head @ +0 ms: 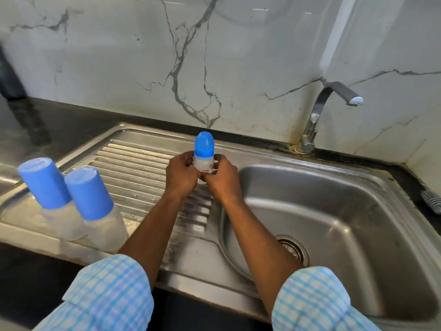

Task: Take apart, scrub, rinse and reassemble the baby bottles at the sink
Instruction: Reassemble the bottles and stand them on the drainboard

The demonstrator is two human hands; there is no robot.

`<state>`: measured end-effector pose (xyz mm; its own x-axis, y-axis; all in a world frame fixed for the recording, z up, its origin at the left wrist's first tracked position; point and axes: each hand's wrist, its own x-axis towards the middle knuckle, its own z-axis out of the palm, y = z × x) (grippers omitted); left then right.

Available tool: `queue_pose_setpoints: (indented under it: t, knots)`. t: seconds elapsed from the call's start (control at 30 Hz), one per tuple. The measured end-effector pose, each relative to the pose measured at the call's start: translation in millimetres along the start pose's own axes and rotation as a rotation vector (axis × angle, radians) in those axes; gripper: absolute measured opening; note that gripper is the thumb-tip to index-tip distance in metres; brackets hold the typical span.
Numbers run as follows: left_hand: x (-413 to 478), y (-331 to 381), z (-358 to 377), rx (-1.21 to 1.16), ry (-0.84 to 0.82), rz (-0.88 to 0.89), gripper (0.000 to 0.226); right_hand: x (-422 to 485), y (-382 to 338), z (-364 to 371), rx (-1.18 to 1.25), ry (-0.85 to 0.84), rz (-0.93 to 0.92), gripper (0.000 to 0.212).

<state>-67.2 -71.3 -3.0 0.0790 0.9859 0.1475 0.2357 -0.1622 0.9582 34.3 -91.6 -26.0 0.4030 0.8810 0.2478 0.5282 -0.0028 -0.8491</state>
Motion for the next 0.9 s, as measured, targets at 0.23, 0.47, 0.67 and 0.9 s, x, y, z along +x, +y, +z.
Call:
queue_pose_setpoints:
  t: [0.23,0.47,0.67,0.9]
  knots:
    - [-1,-8,4,0.016,0.026,-0.078,0.057,1,2,1,-0.048,0.000,0.006,0.061]
    - [-7,-3,3,0.080,-0.008,-0.094,0.061,0,0,-7,-0.031,-0.078,0.005,0.058]
    - [-3,-4,6,0.104,-0.027,-0.047,0.040,5,-2,-9,-0.024,-0.074,-0.004,0.052]
    - [47,16,46,0.199,-0.188,0.024,0.050,49,16,-33,-0.038,0.046,0.045,0.049]
